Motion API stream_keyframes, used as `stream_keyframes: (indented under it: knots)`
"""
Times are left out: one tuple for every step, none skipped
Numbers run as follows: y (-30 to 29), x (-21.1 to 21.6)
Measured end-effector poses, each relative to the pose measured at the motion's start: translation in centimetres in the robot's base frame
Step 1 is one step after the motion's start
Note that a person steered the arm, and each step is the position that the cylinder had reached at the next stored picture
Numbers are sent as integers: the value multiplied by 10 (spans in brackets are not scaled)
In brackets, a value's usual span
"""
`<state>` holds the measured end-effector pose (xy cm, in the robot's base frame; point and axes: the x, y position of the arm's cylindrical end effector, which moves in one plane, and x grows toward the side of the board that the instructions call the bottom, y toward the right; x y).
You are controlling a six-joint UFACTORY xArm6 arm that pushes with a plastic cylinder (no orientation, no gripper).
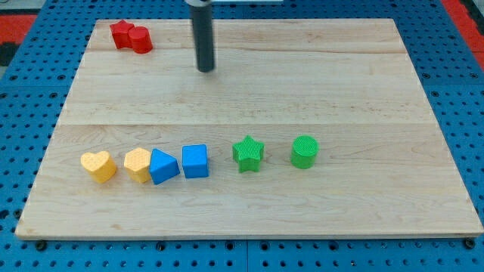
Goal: Move the red star to the right of the green circle
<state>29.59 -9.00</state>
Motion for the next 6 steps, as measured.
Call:
stream_keyframes:
  knots:
    - [-34, -70]
    - [-42, -103]
    - [-132, -105]
    - [-175, -87]
    - [-123, -42]
    - [-60, -18]
